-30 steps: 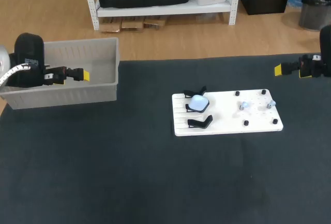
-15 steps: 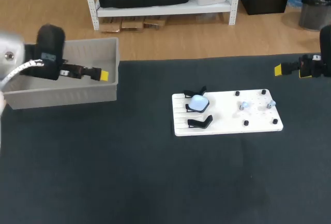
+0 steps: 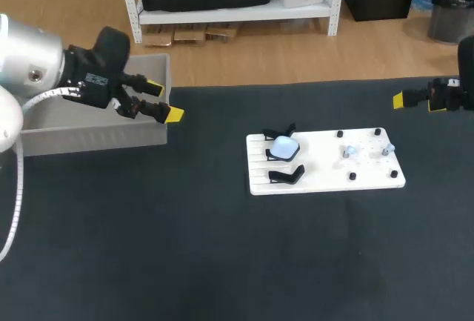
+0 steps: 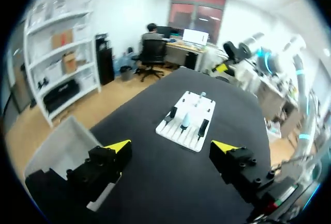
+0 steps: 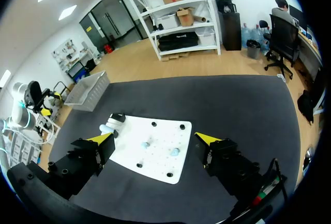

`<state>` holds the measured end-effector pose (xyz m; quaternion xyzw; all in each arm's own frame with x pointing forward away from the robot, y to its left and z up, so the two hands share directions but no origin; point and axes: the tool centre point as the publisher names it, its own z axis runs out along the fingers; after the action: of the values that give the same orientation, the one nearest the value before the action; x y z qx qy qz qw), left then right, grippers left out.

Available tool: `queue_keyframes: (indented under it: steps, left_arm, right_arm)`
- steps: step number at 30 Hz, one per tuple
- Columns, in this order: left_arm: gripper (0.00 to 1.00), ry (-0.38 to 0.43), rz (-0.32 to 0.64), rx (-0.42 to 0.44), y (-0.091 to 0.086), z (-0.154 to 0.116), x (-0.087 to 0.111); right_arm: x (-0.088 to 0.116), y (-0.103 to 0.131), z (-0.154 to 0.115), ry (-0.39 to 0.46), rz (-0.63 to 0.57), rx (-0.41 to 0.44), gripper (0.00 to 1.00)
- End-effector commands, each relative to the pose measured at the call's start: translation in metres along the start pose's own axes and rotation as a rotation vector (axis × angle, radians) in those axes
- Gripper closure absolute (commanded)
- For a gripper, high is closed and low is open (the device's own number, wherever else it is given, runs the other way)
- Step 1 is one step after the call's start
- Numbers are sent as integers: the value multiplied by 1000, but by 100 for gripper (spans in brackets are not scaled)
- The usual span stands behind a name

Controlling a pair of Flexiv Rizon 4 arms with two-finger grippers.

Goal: Pick up each earbud case from the left stands, insert the matching earbuds, close the lid, and place the case in the box.

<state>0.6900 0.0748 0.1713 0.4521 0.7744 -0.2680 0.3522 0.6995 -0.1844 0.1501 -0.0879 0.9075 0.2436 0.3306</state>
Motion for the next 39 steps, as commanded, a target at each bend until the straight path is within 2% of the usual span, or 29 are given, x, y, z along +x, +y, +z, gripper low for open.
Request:
queue_keyframes:
  steps: [1, 8, 15, 22, 39]
  left_arm:
    - [0, -16, 126, 138, 4, 16, -3]
    - [0, -16, 266, 220, -6, 40, -7]
    - [0, -29, 328, 286, -8, 62, -8]
    - [0, -22, 328, 351, -12, 85, -7]
    - [0, -36, 301, 374, -10, 89, 4]
  right_arm:
    - [0, -1, 0, 1, -1, -4, 0]
    - [0, -1, 0, 1, -1, -4, 0]
    - [0, -1, 0, 1, -1, -4, 0]
    - [0, -1, 0, 1, -1, -4, 0]
    - [0, -1, 0, 1, -1, -4, 0]
